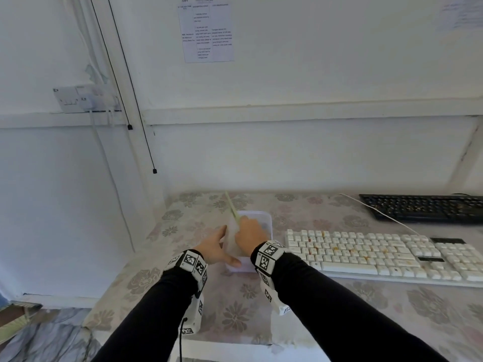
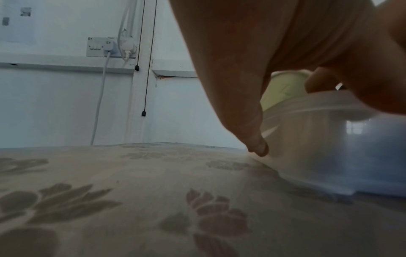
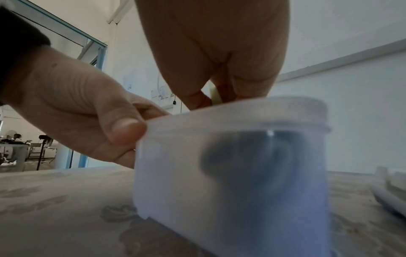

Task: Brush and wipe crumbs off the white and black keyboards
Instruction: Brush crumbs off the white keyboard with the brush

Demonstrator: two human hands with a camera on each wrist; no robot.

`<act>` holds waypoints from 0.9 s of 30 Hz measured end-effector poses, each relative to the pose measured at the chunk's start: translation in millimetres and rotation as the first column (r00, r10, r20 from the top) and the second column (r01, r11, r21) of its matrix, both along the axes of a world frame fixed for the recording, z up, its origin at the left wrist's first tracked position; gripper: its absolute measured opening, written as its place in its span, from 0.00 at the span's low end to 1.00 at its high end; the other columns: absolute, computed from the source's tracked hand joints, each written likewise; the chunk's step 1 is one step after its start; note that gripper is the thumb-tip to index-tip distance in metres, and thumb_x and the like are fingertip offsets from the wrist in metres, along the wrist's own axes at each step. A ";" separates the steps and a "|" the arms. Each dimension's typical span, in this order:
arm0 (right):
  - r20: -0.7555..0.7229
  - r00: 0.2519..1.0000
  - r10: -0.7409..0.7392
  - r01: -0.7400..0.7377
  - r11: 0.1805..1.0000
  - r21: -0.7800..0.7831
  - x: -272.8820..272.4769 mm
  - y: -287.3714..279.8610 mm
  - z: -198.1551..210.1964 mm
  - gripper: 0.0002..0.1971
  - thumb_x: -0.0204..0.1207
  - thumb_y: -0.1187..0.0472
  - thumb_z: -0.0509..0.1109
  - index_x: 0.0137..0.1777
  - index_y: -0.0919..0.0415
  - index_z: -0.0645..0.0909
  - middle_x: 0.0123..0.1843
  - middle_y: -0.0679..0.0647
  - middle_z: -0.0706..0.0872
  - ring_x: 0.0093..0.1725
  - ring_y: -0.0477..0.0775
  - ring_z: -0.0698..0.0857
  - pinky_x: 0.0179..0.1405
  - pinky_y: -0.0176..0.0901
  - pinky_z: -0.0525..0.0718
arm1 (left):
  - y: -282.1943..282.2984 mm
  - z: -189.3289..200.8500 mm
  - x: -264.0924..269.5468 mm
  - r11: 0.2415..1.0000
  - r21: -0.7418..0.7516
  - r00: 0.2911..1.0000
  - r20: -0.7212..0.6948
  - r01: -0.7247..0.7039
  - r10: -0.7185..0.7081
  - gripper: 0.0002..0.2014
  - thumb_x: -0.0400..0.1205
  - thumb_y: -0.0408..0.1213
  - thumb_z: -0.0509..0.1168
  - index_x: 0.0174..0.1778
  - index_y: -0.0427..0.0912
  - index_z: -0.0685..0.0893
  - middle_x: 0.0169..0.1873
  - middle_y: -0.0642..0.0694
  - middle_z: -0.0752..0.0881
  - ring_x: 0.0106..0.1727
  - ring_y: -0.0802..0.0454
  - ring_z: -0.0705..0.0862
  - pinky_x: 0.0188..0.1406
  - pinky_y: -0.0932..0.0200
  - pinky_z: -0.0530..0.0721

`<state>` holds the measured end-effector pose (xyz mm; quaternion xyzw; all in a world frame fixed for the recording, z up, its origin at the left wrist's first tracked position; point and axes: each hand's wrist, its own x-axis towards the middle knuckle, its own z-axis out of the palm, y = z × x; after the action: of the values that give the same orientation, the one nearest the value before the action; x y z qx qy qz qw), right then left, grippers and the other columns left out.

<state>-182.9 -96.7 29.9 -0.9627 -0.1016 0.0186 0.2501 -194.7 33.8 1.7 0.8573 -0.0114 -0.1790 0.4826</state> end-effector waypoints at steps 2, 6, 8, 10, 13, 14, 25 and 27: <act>0.017 1.000 -0.025 0.024 0.999 0.031 -1.8 -4.7 4.0 0.15 0.83 0.65 0.54 0.66 0.69 0.69 0.60 0.64 0.81 0.50 0.60 0.81 0.32 0.35 0.73 | -1.5 2.1 0.6 1.000 0.029 1.000 0.002 0.004 -0.004 0.71 0.52 0.42 0.84 0.84 0.42 0.41 0.84 0.47 0.49 0.83 0.46 0.55 0.79 0.48 0.62; 0.060 0.995 -0.074 0.064 0.986 0.156 -3.4 -19.4 18.8 0.13 0.82 0.65 0.54 0.63 0.70 0.71 0.55 0.68 0.81 0.50 0.63 0.81 0.45 0.46 0.75 | 0.9 0.7 7.9 0.997 0.063 0.999 -0.022 0.040 -0.039 0.84 0.36 0.56 0.85 0.84 0.43 0.42 0.83 0.48 0.51 0.83 0.46 0.56 0.80 0.45 0.61; 0.099 0.989 -0.107 0.083 0.971 0.224 -2.6 -30.7 27.6 0.12 0.81 0.65 0.56 0.60 0.70 0.72 0.47 0.64 0.80 0.41 0.60 0.80 0.36 0.44 0.76 | 2.5 -3.0 12.1 0.995 0.087 0.999 -0.023 0.048 -0.046 0.87 0.30 0.62 0.83 0.84 0.44 0.43 0.83 0.48 0.53 0.82 0.47 0.58 0.79 0.44 0.62; 0.103 0.986 -0.131 0.090 0.939 0.331 -1.3 -42.5 33.2 0.11 0.80 0.65 0.58 0.57 0.70 0.73 0.45 0.63 0.80 0.40 0.65 0.84 0.36 0.51 0.84 | 0.4 -1.5 11.5 0.992 0.117 0.999 -0.023 0.051 -0.048 0.87 0.29 0.62 0.83 0.84 0.44 0.44 0.83 0.48 0.54 0.82 0.46 0.58 0.79 0.44 0.61; 0.115 0.982 -0.149 0.090 0.909 0.407 -1.9 -62.5 37.5 0.09 0.78 0.66 0.58 0.55 0.70 0.72 0.47 0.66 0.81 0.43 0.68 0.86 0.40 0.62 0.87 | -4.1 1.2 11.3 0.988 0.145 0.998 -0.041 0.044 -0.039 0.89 0.26 0.63 0.81 0.84 0.43 0.44 0.83 0.47 0.54 0.83 0.46 0.56 0.80 0.47 0.60; 0.132 0.981 -0.145 0.080 0.911 0.405 -2.1 -70.2 37.5 0.07 0.78 0.66 0.58 0.53 0.69 0.72 0.48 0.67 0.81 0.43 0.68 0.86 0.39 0.63 0.87 | -3.9 -0.7 14.3 0.987 0.158 0.999 -0.041 0.038 -0.032 0.88 0.26 0.64 0.80 0.84 0.43 0.44 0.83 0.46 0.54 0.83 0.46 0.56 0.80 0.47 0.60; 0.253 0.931 -0.264 0.167 0.923 0.347 -5.1 -198.1 48.3 0.06 0.78 0.69 0.58 0.50 0.62 0.64 0.42 0.62 0.79 0.38 0.64 0.83 0.36 0.61 0.86 | -82.2 36.3 31.8 0.910 0.040 0.835 0.416 -0.412 0.359 0.27 0.80 0.35 0.68 0.75 0.36 0.70 0.75 0.38 0.70 0.75 0.40 0.69 0.72 0.51 0.68; 0.261 0.924 -0.279 0.189 0.927 0.322 -5.4 -226.9 50.1 0.07 0.77 0.70 0.58 0.52 0.63 0.64 0.39 0.61 0.78 0.33 0.62 0.80 0.34 0.58 0.85 | -110.9 37.9 36.0 0.910 0.003 0.811 0.455 -0.415 0.368 0.20 0.80 0.31 0.66 0.69 0.35 0.76 0.68 0.38 0.78 0.67 0.40 0.77 0.64 0.54 0.74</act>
<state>-188.3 -323.6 80.0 -0.9119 -0.0231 -0.1741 0.3709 -158.6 -77.1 39.5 0.8824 0.0648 0.1243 0.4491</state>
